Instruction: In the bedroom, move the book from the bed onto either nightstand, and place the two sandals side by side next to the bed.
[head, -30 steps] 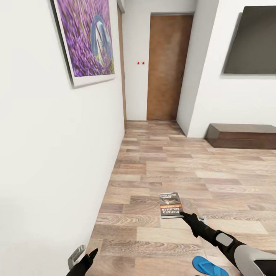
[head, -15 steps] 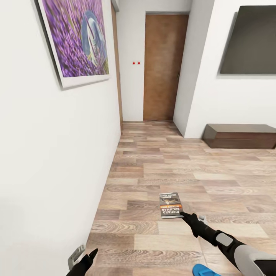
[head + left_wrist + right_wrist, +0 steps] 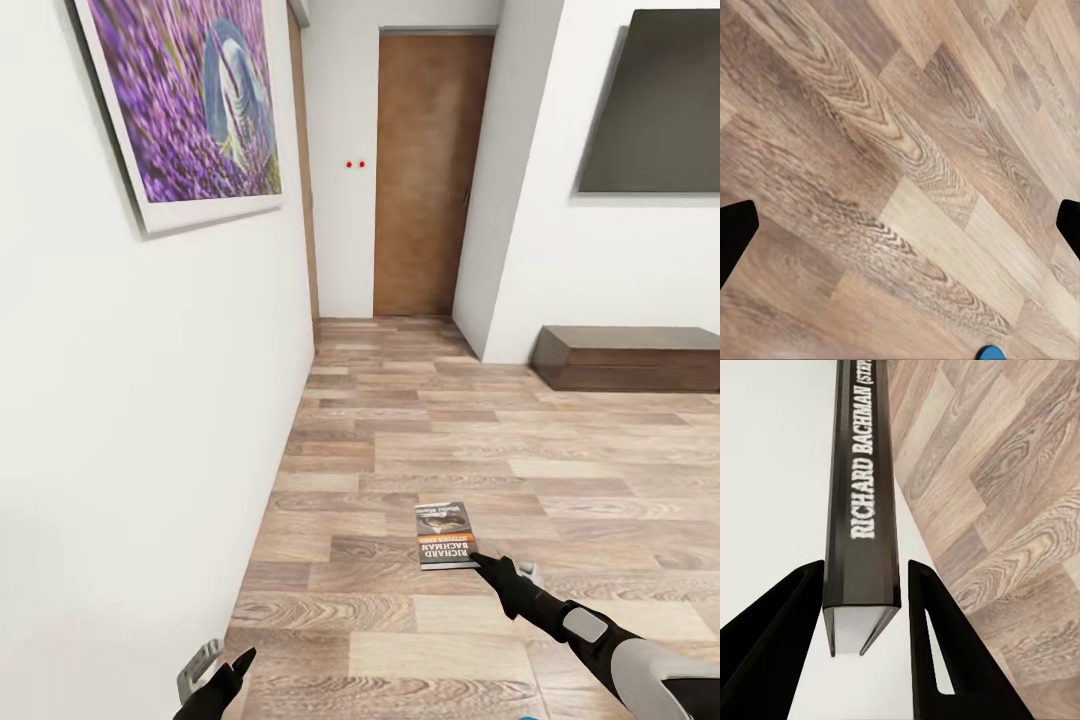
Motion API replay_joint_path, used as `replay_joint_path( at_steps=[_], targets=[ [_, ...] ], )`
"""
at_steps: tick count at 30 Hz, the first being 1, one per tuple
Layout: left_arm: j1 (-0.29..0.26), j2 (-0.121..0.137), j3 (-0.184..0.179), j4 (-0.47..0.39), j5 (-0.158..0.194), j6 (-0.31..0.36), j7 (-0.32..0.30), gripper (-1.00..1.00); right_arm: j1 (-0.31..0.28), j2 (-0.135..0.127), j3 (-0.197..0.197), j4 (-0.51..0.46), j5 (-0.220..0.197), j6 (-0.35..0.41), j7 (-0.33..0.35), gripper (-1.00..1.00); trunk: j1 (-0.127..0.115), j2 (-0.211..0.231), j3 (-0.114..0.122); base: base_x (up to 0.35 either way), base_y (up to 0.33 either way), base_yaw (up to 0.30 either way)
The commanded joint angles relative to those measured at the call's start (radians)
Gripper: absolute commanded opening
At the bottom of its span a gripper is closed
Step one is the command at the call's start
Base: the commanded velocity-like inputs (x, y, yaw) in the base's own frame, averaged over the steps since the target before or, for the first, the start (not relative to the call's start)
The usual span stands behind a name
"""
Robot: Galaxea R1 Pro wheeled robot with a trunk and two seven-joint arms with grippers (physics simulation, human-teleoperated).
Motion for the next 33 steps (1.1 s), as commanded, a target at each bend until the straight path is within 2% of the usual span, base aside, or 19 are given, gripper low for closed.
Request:
replay_joint_path(
  at_steps=[1, 33],
  targets=[
    [-0.001, 0.0, -0.008, 0.001, 0.006, -0.004, -0.003, 1.0, -0.002, 0.0, 0.002, 0.003, -0.013, 0.008, 0.005, -1.0, 0.0, 0.0, -0.001, 0.158, 0.0, 0.0],
    [-0.001, 0.0, -0.008, 0.001, 0.006, -0.004, -0.003, 1.0, -0.002, 0.0, 0.002, 0.003, -0.013, 0.008, 0.005, -1.0, 0.0, 0.0, -0.001, 0.158, 0.0, 0.0]
  ],
)
